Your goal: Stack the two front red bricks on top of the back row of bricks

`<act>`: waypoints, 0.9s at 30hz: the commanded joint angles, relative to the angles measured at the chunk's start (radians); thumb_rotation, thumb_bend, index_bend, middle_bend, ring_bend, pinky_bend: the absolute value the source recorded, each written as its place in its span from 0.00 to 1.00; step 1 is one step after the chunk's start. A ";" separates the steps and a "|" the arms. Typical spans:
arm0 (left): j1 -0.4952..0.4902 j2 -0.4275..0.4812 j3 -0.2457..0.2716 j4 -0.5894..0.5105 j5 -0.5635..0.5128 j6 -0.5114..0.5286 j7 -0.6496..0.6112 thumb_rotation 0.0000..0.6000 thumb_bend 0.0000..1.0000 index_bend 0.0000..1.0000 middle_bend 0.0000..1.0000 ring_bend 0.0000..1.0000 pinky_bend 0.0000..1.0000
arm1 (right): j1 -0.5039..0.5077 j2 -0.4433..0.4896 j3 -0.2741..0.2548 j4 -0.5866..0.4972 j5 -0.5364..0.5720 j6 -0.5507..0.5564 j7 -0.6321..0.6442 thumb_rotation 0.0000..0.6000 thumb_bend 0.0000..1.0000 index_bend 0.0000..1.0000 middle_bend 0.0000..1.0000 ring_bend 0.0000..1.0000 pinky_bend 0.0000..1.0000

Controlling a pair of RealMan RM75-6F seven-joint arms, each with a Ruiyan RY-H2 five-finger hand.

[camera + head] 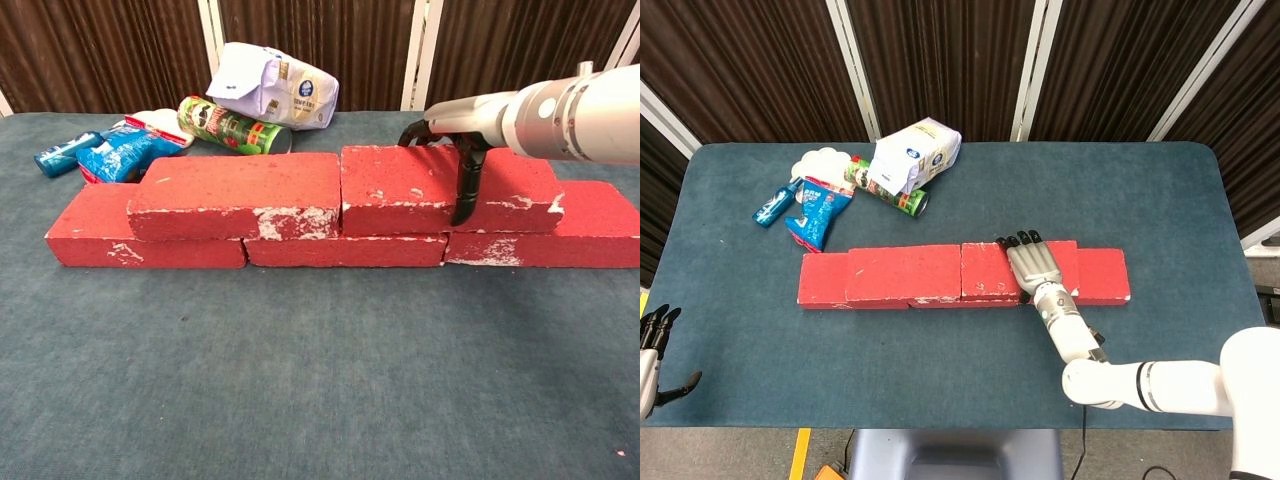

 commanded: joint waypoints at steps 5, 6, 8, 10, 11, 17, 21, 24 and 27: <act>0.000 0.000 0.000 0.000 0.000 -0.001 0.000 1.00 0.22 0.00 0.00 0.00 0.03 | 0.002 0.003 0.002 -0.007 0.005 0.005 -0.005 1.00 0.00 0.25 0.23 0.14 0.00; 0.000 0.000 0.000 0.000 -0.001 -0.001 -0.001 1.00 0.23 0.00 0.00 0.00 0.03 | 0.002 0.003 0.001 -0.008 0.006 0.005 -0.006 1.00 0.00 0.25 0.23 0.14 0.00; 0.001 0.000 0.000 -0.001 -0.001 0.001 0.000 1.00 0.22 0.00 0.00 0.00 0.03 | 0.004 0.003 0.001 -0.008 0.011 0.007 -0.011 1.00 0.00 0.23 0.22 0.13 0.00; 0.001 0.001 -0.001 -0.002 -0.001 0.001 0.001 1.00 0.23 0.00 0.00 0.00 0.03 | 0.004 0.003 0.002 -0.008 0.013 0.005 -0.011 1.00 0.00 0.22 0.22 0.13 0.00; 0.001 0.001 -0.001 -0.002 -0.003 0.001 0.001 1.00 0.23 0.00 0.00 0.00 0.03 | 0.004 0.004 0.001 -0.008 0.014 0.003 -0.011 1.00 0.00 0.22 0.22 0.13 0.00; 0.000 0.000 0.000 -0.002 -0.003 -0.002 0.003 1.00 0.23 0.00 0.00 0.00 0.03 | 0.006 0.004 0.001 -0.008 0.018 0.005 -0.015 1.00 0.00 0.22 0.22 0.12 0.00; 0.001 0.001 -0.001 -0.003 -0.005 0.000 0.002 1.00 0.23 0.00 0.00 0.00 0.03 | 0.008 0.002 0.003 -0.010 0.016 0.009 -0.018 1.00 0.00 0.22 0.21 0.12 0.00; 0.002 0.002 -0.002 -0.004 -0.006 0.001 0.000 1.00 0.23 0.00 0.00 0.00 0.03 | 0.010 0.001 0.005 -0.012 0.017 0.011 -0.019 1.00 0.00 0.22 0.21 0.11 0.00; 0.002 0.003 -0.002 -0.004 -0.005 0.002 -0.002 1.00 0.23 0.00 0.00 0.00 0.03 | 0.012 -0.002 0.008 -0.009 0.020 0.012 -0.021 1.00 0.00 0.22 0.21 0.11 0.00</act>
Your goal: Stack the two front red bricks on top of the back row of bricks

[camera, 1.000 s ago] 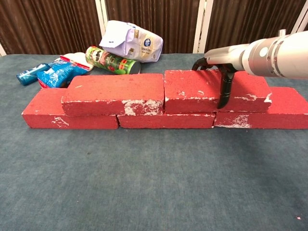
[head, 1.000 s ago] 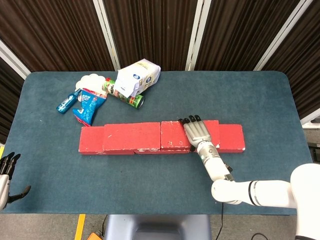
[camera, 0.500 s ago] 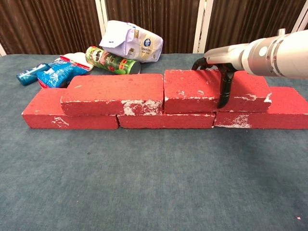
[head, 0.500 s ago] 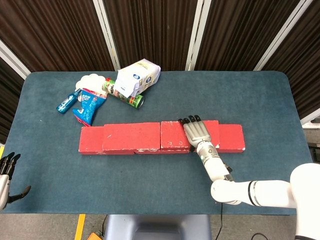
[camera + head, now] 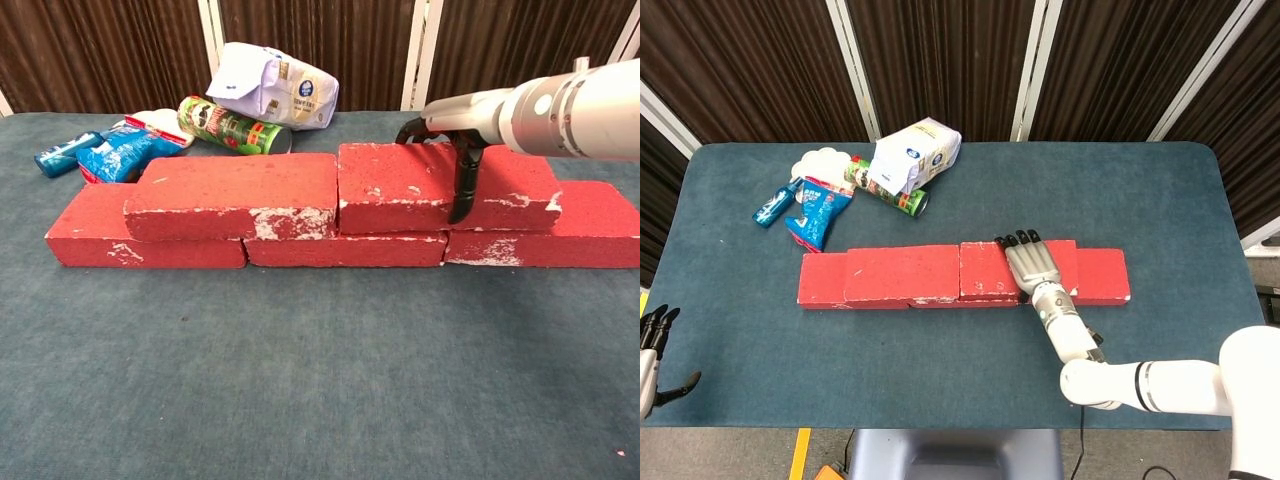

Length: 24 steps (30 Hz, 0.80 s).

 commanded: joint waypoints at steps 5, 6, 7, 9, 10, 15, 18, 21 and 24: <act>0.000 0.001 0.000 0.001 0.000 -0.001 -0.004 1.00 0.22 0.00 0.00 0.00 0.03 | 0.005 -0.006 0.002 0.003 0.009 0.001 -0.007 1.00 0.00 0.22 0.21 0.11 0.00; 0.000 0.001 0.000 0.002 -0.001 -0.001 -0.004 1.00 0.23 0.00 0.00 0.00 0.03 | 0.006 -0.006 0.002 0.003 0.010 0.000 -0.008 1.00 0.00 0.22 0.21 0.11 0.00; 0.000 0.001 0.000 0.000 0.000 -0.001 -0.004 1.00 0.22 0.00 0.00 0.00 0.03 | 0.006 -0.006 0.002 0.002 0.012 -0.001 -0.009 1.00 0.00 0.22 0.21 0.11 0.00; 0.000 0.001 -0.001 0.001 -0.002 -0.002 -0.005 1.00 0.22 0.00 0.00 0.00 0.03 | 0.008 -0.007 0.001 0.002 0.014 0.000 -0.011 1.00 0.00 0.22 0.20 0.11 0.00; 0.000 0.001 -0.001 0.002 -0.002 -0.002 -0.005 1.00 0.22 0.00 0.00 0.00 0.03 | 0.008 -0.007 0.001 0.002 0.016 0.000 -0.012 1.00 0.00 0.22 0.20 0.11 0.00; 0.001 0.002 0.000 0.000 0.000 0.000 -0.006 1.00 0.22 0.00 0.00 0.00 0.03 | 0.011 -0.011 0.002 0.005 0.021 0.001 -0.016 1.00 0.00 0.22 0.20 0.11 0.00; 0.001 0.003 -0.001 0.000 -0.001 0.000 -0.008 1.00 0.23 0.00 0.00 0.00 0.03 | 0.012 -0.012 0.003 0.006 0.023 0.003 -0.018 1.00 0.00 0.22 0.20 0.11 0.00; 0.001 0.003 -0.001 0.001 -0.003 -0.002 -0.008 1.00 0.23 0.00 0.00 0.00 0.03 | 0.014 -0.014 0.004 0.006 0.027 0.005 -0.020 1.00 0.00 0.22 0.20 0.11 0.00; 0.000 0.002 -0.001 0.001 -0.001 -0.003 -0.007 1.00 0.23 0.00 0.00 0.00 0.03 | 0.016 -0.014 0.003 0.004 0.028 0.007 -0.026 1.00 0.00 0.22 0.20 0.10 0.00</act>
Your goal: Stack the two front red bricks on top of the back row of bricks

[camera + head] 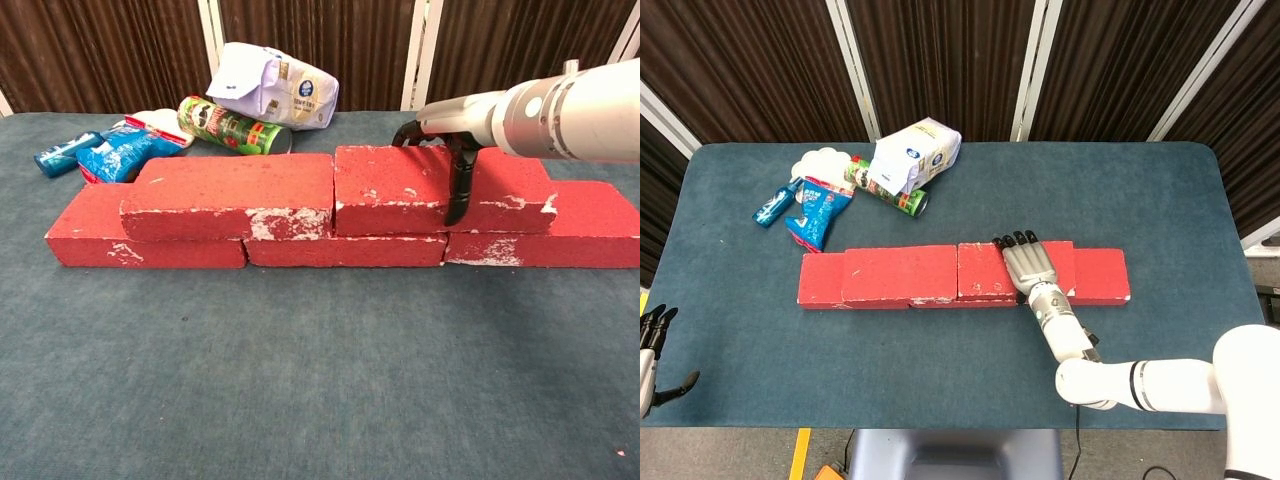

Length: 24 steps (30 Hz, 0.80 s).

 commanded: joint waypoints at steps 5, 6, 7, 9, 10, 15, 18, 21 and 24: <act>0.000 -0.001 0.002 0.000 0.001 -0.001 0.005 1.00 0.22 0.00 0.00 0.00 0.03 | 0.004 -0.003 -0.002 0.000 0.004 0.004 -0.009 1.00 0.00 0.21 0.19 0.09 0.00; 0.000 -0.001 0.001 -0.001 0.001 0.000 0.004 1.00 0.22 0.00 0.00 0.00 0.03 | 0.004 -0.003 -0.002 0.001 0.004 0.005 -0.010 1.00 0.00 0.21 0.19 0.08 0.00; 0.000 -0.001 0.001 -0.002 0.000 0.001 0.005 1.00 0.22 0.00 0.00 0.00 0.03 | 0.004 -0.004 -0.003 0.001 0.005 0.005 -0.011 1.00 0.00 0.21 0.19 0.08 0.00; 0.000 0.000 0.000 -0.003 -0.003 0.000 0.005 1.00 0.22 0.00 0.00 0.00 0.03 | 0.004 -0.005 -0.001 0.002 0.006 0.005 -0.011 1.00 0.00 0.21 0.19 0.08 0.00; 0.001 0.000 0.000 -0.003 -0.004 0.000 0.005 1.00 0.23 0.00 0.00 0.00 0.03 | 0.004 -0.005 -0.001 0.002 0.005 0.005 -0.011 1.00 0.00 0.21 0.18 0.07 0.00; 0.000 0.000 0.000 -0.004 -0.005 -0.002 0.007 1.00 0.22 0.00 0.00 0.00 0.03 | 0.003 -0.007 0.002 0.001 0.004 0.013 -0.012 1.00 0.00 0.21 0.17 0.07 0.00; -0.001 0.001 0.000 -0.005 -0.005 -0.003 0.007 1.00 0.22 0.00 0.00 0.00 0.03 | 0.003 -0.010 0.003 0.001 0.002 0.019 -0.014 1.00 0.00 0.21 0.17 0.07 0.00; 0.000 0.001 0.000 -0.005 -0.005 -0.002 0.006 1.00 0.22 0.00 0.00 0.00 0.03 | 0.003 -0.012 0.005 0.003 0.002 0.020 -0.014 1.00 0.00 0.21 0.16 0.06 0.00; 0.001 0.002 0.000 -0.005 -0.005 -0.002 0.002 1.00 0.23 0.00 0.00 0.00 0.03 | 0.004 -0.014 0.006 0.004 0.004 0.024 -0.018 1.00 0.00 0.21 0.15 0.06 0.00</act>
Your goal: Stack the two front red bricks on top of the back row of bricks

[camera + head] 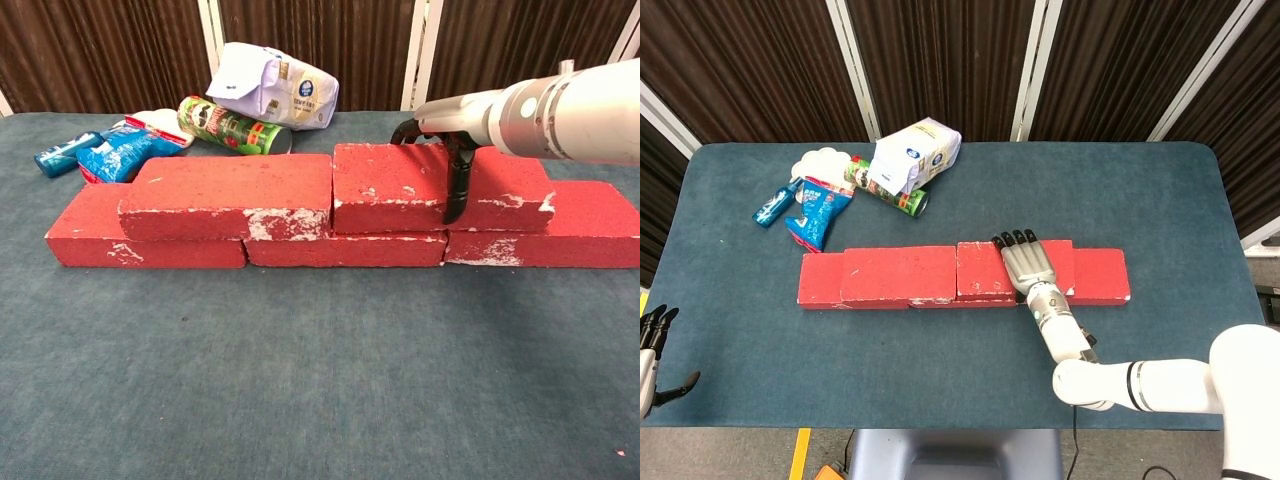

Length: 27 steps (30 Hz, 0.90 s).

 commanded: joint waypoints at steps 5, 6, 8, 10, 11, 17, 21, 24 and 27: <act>0.000 0.001 0.001 0.001 0.001 -0.001 -0.003 1.00 0.22 0.00 0.00 0.00 0.03 | 0.001 -0.006 0.004 0.001 0.003 0.006 -0.005 1.00 0.00 0.21 0.14 0.06 0.00; 0.000 0.002 0.001 0.000 0.001 0.000 -0.003 1.00 0.22 0.00 0.00 0.00 0.03 | 0.001 -0.007 0.005 0.000 0.004 0.006 -0.006 1.00 0.00 0.21 0.14 0.06 0.00; 0.000 0.002 0.001 0.000 0.001 -0.001 -0.004 1.00 0.22 0.00 0.00 0.00 0.03 | 0.001 -0.008 0.007 0.000 0.005 0.006 -0.006 1.00 0.00 0.21 0.14 0.06 0.00; 0.001 0.003 0.001 0.000 0.000 0.000 -0.006 1.00 0.22 0.00 0.00 0.00 0.03 | 0.002 -0.008 0.008 -0.001 0.006 0.006 -0.007 1.00 0.00 0.21 0.14 0.06 0.00; 0.001 0.003 0.001 -0.001 0.001 0.000 -0.006 1.00 0.22 0.00 0.00 0.00 0.03 | 0.002 -0.008 0.009 -0.001 0.007 0.006 -0.008 1.00 0.00 0.21 0.14 0.06 0.00; 0.000 0.002 0.002 -0.001 0.003 -0.001 -0.003 1.00 0.22 0.00 0.00 0.00 0.03 | 0.002 -0.007 0.010 -0.002 0.014 0.006 -0.013 1.00 0.00 0.20 0.13 0.05 0.00; 0.000 0.002 0.000 0.000 0.001 0.000 -0.003 1.00 0.23 0.00 0.00 0.00 0.03 | 0.003 -0.004 0.011 -0.003 0.017 0.003 -0.015 1.00 0.00 0.20 0.13 0.05 0.00; 0.001 0.003 0.000 -0.001 0.001 0.001 -0.005 1.00 0.22 0.00 0.00 0.00 0.03 | 0.003 -0.004 0.012 -0.003 0.018 0.004 -0.016 1.00 0.00 0.20 0.13 0.05 0.00; 0.001 0.002 0.000 0.001 0.002 0.002 -0.004 1.00 0.22 0.00 0.00 0.00 0.03 | 0.004 -0.004 0.012 -0.002 0.020 0.004 -0.018 1.00 0.00 0.20 0.12 0.05 0.00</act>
